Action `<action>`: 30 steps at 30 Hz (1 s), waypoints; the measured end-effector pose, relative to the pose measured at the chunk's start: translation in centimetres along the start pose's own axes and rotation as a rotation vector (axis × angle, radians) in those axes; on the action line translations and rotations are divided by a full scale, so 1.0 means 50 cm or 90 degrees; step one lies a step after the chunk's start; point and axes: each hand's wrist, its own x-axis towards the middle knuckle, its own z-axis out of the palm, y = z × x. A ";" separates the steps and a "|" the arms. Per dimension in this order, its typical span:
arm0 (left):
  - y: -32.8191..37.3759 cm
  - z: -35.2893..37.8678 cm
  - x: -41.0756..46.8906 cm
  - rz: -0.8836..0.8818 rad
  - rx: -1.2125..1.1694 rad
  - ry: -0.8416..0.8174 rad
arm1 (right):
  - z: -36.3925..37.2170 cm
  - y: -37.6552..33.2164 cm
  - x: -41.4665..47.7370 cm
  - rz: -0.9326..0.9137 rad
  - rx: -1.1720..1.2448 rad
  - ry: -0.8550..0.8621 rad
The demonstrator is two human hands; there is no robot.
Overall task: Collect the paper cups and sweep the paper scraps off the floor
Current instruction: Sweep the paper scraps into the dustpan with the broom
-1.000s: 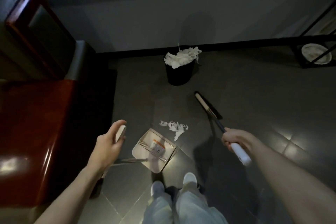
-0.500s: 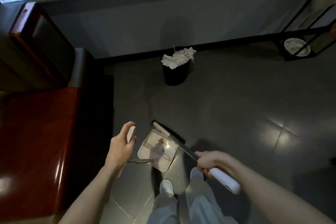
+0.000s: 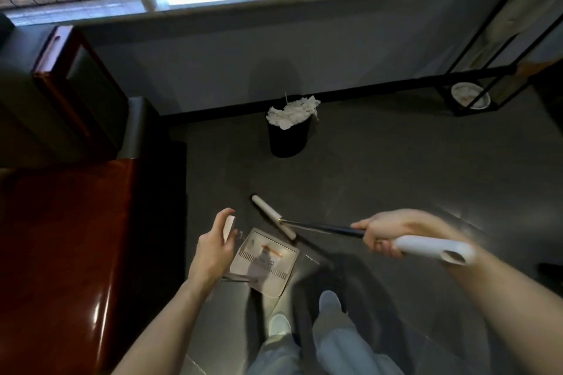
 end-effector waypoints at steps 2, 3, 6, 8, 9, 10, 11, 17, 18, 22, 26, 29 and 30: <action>0.003 -0.005 -0.002 0.001 -0.005 0.006 | -0.006 -0.003 -0.009 0.001 0.017 -0.009; 0.005 -0.006 -0.004 -0.004 -0.012 0.011 | -0.004 -0.004 -0.012 0.000 0.030 -0.007; 0.002 -0.005 -0.011 -0.023 -0.040 0.035 | 0.009 -0.007 0.009 -0.018 0.024 0.019; -0.004 -0.011 -0.024 -0.024 -0.040 0.043 | 0.027 -0.016 0.041 -0.028 -0.016 0.043; -0.008 -0.015 -0.034 -0.023 -0.039 0.045 | 0.037 -0.023 0.054 -0.029 -0.045 0.056; -0.013 -0.019 -0.046 -0.020 -0.036 0.050 | 0.047 -0.033 0.067 -0.033 -0.075 0.067; -0.019 -0.024 -0.060 -0.016 -0.031 0.055 | 0.059 -0.046 0.077 -0.037 -0.106 0.075; -0.086 -0.054 -0.136 -0.066 -0.037 0.101 | 0.119 -0.128 0.114 -0.075 -0.299 0.078; -0.098 -0.058 -0.143 -0.081 -0.041 0.100 | 0.131 -0.142 0.118 -0.085 -0.328 0.076; -0.135 -0.075 -0.158 -0.122 -0.039 0.094 | 0.178 -0.168 0.149 -0.114 -0.390 0.097; -0.164 -0.093 -0.152 -0.136 -0.033 0.127 | 0.233 -0.157 0.180 -0.114 -0.418 0.076; -0.174 -0.096 -0.150 -0.142 -0.034 0.145 | 0.282 -0.132 0.197 -0.089 -0.405 -0.006; -0.173 -0.093 -0.151 -0.140 -0.036 0.141 | 0.292 -0.124 0.196 -0.074 -0.369 -0.038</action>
